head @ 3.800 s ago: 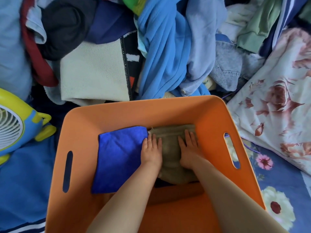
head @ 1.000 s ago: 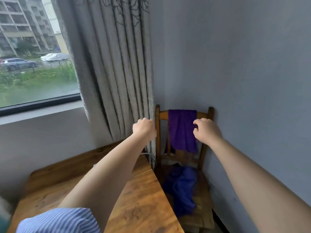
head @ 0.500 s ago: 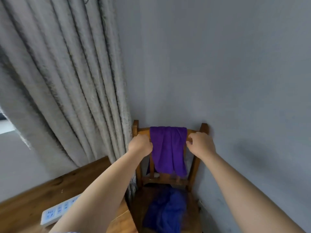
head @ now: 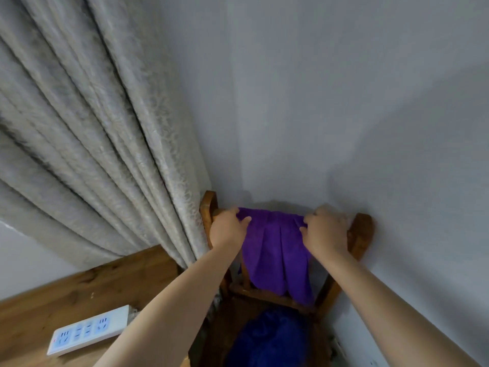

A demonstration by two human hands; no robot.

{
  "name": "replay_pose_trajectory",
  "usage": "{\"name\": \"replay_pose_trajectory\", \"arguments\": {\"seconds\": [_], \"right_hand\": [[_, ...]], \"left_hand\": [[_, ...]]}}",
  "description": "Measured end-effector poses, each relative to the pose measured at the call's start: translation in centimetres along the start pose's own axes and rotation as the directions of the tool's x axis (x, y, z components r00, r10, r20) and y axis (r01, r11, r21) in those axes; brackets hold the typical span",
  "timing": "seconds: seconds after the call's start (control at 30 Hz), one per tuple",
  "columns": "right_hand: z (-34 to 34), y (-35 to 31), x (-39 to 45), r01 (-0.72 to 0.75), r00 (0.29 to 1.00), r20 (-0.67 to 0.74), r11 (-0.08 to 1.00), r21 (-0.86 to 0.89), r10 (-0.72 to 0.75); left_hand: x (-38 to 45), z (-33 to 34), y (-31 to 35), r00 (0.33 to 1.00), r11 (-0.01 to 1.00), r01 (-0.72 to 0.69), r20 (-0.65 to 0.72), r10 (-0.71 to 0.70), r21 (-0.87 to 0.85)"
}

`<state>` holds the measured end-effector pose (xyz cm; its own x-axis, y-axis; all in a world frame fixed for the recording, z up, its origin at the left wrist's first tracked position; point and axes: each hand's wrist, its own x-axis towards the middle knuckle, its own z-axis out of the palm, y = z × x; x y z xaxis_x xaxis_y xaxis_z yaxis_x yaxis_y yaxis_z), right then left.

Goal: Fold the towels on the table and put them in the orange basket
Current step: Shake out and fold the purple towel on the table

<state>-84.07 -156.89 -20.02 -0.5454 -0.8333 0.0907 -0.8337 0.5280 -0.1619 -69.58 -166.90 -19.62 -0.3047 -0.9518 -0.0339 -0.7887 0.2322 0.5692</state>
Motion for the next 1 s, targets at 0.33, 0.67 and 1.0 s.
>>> {"name": "replay_pose_trajectory", "arguments": {"seconds": [0.33,0.67,1.0], "right_hand": [[-1.0,0.1,0.7,0.01,1.0,-0.012,0.995,0.102,-0.008],[-6.9,-5.7,-4.7,0.262,0.934,-0.337,0.873,0.412,-0.121],[-10.8,-20.5,-20.7,0.532,0.815,-0.512,0.698,0.479,-0.27]], "left_hand": [[-0.5,-0.7,1.3,0.997,0.997,-0.081,0.005,0.081,-0.002],[-7.6,-9.3,-1.7,0.974,0.964,-0.154,-0.198,0.111,-0.217],[-24.2,-22.7,-16.4,0.875,0.94,-0.122,-0.482,-0.05,-0.319]]}}
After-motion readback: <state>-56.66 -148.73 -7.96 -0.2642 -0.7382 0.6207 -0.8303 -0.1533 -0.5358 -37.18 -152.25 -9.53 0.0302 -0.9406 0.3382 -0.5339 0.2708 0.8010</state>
